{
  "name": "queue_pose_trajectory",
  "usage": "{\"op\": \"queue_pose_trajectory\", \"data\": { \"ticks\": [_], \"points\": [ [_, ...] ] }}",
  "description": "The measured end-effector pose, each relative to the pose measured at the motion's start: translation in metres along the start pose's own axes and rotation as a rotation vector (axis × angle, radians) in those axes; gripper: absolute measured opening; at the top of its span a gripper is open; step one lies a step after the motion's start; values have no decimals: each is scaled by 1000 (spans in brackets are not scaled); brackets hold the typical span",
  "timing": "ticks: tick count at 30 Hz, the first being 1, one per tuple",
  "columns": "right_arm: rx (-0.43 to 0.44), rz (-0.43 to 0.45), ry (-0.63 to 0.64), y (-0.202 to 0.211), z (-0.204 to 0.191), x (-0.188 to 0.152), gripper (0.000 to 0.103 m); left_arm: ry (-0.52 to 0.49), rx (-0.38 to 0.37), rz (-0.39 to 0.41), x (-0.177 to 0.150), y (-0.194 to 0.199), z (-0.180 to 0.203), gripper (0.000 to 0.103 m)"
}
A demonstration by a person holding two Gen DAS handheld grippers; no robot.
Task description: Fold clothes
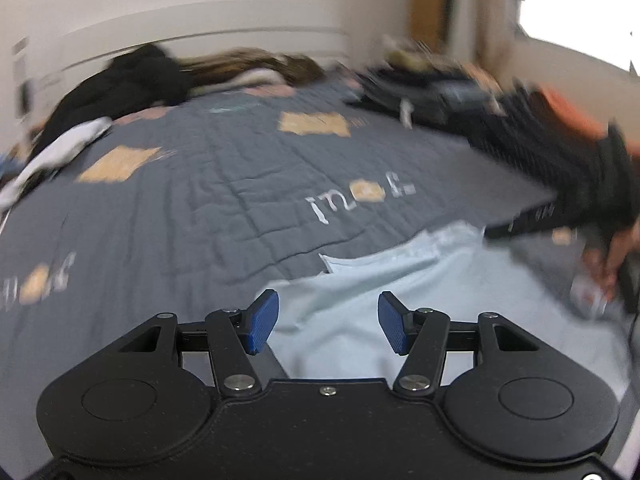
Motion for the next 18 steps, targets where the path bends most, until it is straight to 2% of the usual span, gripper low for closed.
{"op": "queue_pose_trajectory", "data": {
  "ticks": [2,5,7,9,10,11,12,15,18],
  "points": [
    [10,-12,8,-1,-1,-1,17,-27,-34,-50,8,-22,-8,55],
    [23,-13,13,-1,-3,-3,23,18,-88,-110,14,-55,-17,55],
    [31,-15,9,-2,-4,-4,26,4,-127,-127,18,-72,-15,54],
    [34,-32,14,-6,-5,-6,28,-18,-174,-156,21,-88,-10,47],
    [33,-45,23,-9,-6,-8,29,-23,-191,-180,21,-95,-10,34],
    [31,-57,33,-11,-7,-10,29,-25,-202,-206,21,-102,-10,15],
    [27,-67,42,-14,-8,-12,29,-26,-213,-231,21,-109,-10,9],
    [31,-70,80,-16,-10,-17,29,-6,-242,-263,22,-122,-15,3],
    [49,-60,68,-16,-9,-18,10,52,-262,-234,29,-122,-25,3]
  ]
}}
Point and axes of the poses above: each gripper's, at about its wrist camera, not at the fingertips, and y roughly against the way its jaws point, z to its right, x to its top, the point moved 1 cm from there along -y, roughly the way its jaws point, and after that the axes turned 2 degrees about x, right-handed, at the moved point
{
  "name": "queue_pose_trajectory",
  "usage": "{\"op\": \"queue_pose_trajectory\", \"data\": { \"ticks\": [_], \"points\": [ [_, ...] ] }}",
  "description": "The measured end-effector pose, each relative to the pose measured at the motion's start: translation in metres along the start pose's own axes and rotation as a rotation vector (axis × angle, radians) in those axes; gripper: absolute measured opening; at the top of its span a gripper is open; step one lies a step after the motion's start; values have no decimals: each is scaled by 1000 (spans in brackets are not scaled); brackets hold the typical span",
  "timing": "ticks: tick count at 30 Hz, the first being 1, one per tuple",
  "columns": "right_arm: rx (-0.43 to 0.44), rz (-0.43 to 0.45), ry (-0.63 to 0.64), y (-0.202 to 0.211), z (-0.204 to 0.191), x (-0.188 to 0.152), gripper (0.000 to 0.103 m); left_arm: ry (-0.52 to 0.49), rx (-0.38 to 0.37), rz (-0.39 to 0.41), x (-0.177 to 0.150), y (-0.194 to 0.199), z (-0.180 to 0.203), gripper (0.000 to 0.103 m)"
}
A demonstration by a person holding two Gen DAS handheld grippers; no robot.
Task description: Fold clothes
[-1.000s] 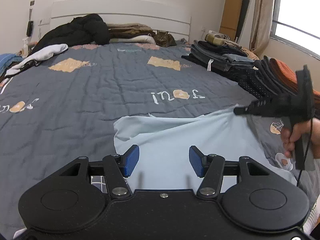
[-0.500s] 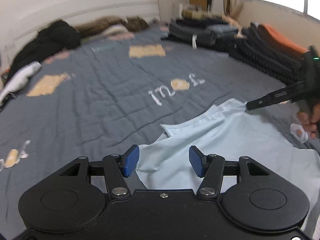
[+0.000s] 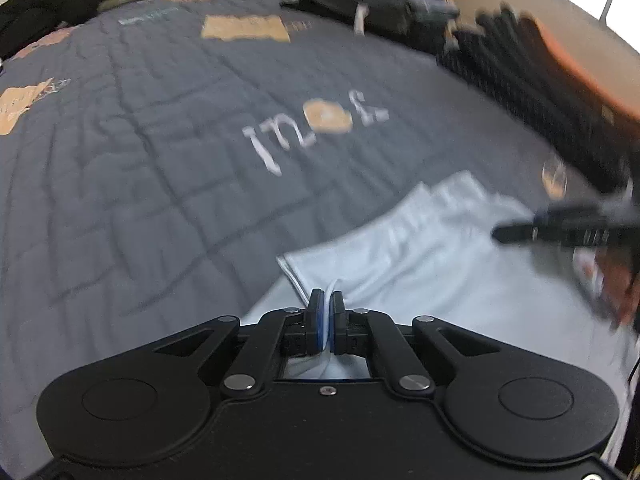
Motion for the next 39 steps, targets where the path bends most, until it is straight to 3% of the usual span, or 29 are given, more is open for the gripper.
{"op": "queue_pose_trajectory", "data": {
  "ticks": [8,11,13,15,16,17,18,22,25,27,29,31,32,34,39],
  "points": [
    [8,45,-46,5,5,4,4,31,38,45,15,-4,-1,3],
    [-6,47,-43,5,6,5,5,31,161,54,12,-9,-1,7],
    [-16,48,-41,5,7,5,5,62,168,54,9,-4,-4,10],
    [-25,50,-39,5,8,5,7,102,147,91,6,12,-8,26],
    [-30,51,-38,5,8,5,8,116,141,115,2,22,-9,51],
    [-35,51,-37,5,8,5,9,122,138,144,-2,32,-10,66],
    [-39,56,-40,8,8,7,9,133,133,169,-7,41,-11,66],
    [-15,97,-62,23,5,14,13,262,92,203,-31,53,-29,66],
    [59,98,-40,26,-6,14,15,354,87,175,-45,42,-42,57],
    [105,77,-18,23,-15,11,17,429,39,162,-54,37,-52,52],
    [142,44,2,18,-23,8,20,480,-13,153,-59,31,-60,27],
    [172,12,25,12,-31,3,22,520,-62,150,-61,27,-67,15],
    [186,-3,36,9,-35,1,22,528,-75,158,-60,28,-70,9],
    [204,-53,73,0,-43,-7,23,515,-91,173,-54,30,-72,5],
    [193,-136,150,-18,-51,-26,24,429,-96,176,-30,32,-69,5]
  ]
}}
Point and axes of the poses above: each gripper's, at about its wrist camera, not at the fingertips, and y roughly against the way its jaws point, z to its right, x to its top, the point moved 1 cm from there along -y, roughly the way its jaws point, and after that the axes turned 2 degrees about x, right-handed, at the moved point
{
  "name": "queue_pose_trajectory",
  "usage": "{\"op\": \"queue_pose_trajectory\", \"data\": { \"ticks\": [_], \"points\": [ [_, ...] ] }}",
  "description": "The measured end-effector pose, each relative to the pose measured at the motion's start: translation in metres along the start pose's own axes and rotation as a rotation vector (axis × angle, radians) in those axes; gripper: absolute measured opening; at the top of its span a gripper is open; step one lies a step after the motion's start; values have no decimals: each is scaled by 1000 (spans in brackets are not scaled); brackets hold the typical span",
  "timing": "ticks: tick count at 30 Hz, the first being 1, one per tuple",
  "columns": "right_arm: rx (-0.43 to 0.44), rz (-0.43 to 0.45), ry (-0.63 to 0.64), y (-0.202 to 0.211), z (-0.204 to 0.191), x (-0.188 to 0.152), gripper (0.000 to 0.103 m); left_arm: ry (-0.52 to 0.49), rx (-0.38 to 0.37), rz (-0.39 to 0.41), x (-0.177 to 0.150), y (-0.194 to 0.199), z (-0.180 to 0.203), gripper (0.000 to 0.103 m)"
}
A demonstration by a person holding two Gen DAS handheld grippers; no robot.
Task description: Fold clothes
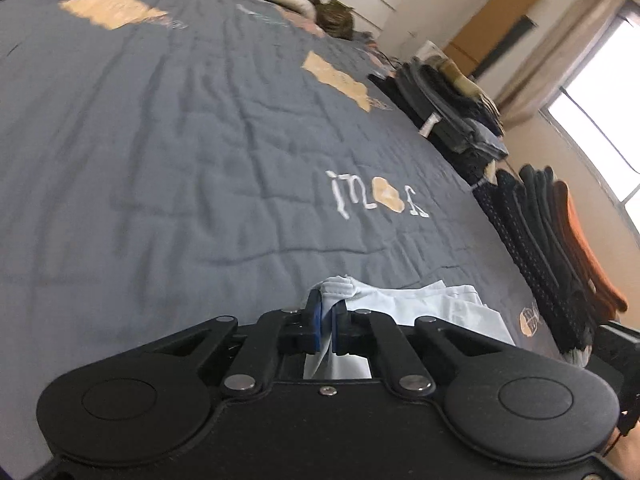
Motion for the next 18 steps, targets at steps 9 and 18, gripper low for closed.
{"op": "queue_pose_trajectory", "data": {
  "ticks": [9,18],
  "points": [
    [16,15,-21,2,6,-5,24,140,116,120,0,20,-15,19],
    [11,80,-122,22,13,5,25,230,124,231,-93,95,28,43]
  ]
}}
Point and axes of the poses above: each gripper's, at about its wrist camera, not at the fingertips, and y roughly against the way its jaws point, z to its right, x to its top, the point moved 1 cm from there along -y, roughly the way its jaws point, and after that the axes turned 2 degrees about x, right-handed, at the moved point
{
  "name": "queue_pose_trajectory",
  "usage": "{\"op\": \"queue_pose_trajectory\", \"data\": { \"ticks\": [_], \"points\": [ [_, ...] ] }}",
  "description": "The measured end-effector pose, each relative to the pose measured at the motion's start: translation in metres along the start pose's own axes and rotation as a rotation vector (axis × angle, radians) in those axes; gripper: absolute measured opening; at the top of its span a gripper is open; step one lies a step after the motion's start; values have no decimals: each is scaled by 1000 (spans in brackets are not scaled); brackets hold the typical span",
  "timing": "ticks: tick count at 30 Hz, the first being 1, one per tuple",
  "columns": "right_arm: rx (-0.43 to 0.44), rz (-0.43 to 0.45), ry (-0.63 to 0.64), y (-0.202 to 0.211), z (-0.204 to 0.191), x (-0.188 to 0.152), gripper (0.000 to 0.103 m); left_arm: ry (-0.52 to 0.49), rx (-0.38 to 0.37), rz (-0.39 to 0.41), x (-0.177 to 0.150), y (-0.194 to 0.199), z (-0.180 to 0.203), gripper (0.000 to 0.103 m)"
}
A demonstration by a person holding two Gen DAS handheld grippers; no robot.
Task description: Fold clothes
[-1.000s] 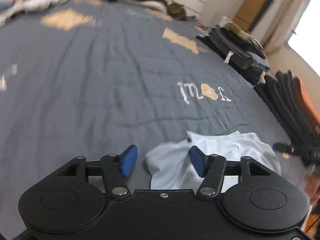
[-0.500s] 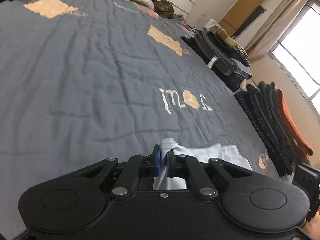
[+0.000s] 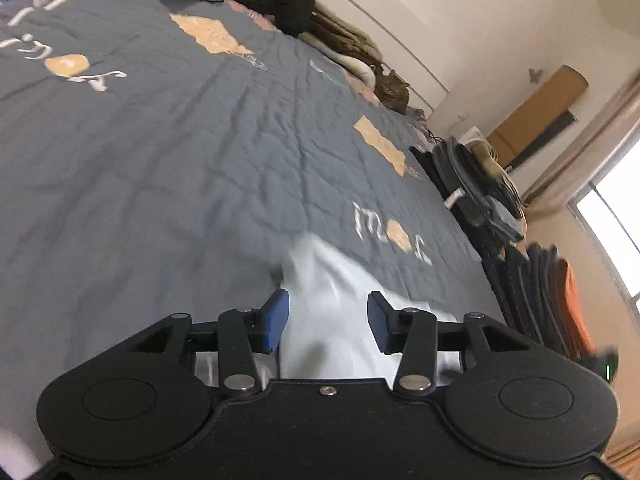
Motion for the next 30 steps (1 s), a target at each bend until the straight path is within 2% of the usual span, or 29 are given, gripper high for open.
{"op": "queue_pose_trajectory", "data": {
  "ticks": [2,7,9,13,16,19,21,23,30],
  "points": [
    [-9,15,-2,5,-3,3,30,-84,72,16,-21,21,15,44],
    [-28,43,29,24,-17,-3,41,-423,273,40,-69,60,53,44],
    [-36,46,33,34,-23,-11,42,-573,310,35,-89,72,66,45],
    [-62,47,56,55,-39,-28,44,-821,354,75,-137,93,88,52],
    [-64,96,36,76,-51,-43,45,-978,379,122,-173,94,101,52],
    [-71,115,18,93,-59,-66,48,-1077,414,233,-208,99,109,55],
    [-93,124,23,101,-65,-82,49,-1164,420,249,-219,96,116,55],
    [-117,133,49,107,-72,-97,49,-1210,419,267,-225,99,121,55],
    [-121,74,208,112,-97,-142,49,-1202,417,208,-228,99,117,55]
  ]
}}
Point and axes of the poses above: each gripper's, at about its wrist camera, not at the fingertips, and y roughly against the way its jaws point, z to its right, x to its top, the point moved 1 cm from there along -y, roughly the way its jaws point, and after that the axes turned 2 degrees about x, right-handed, at the moved point
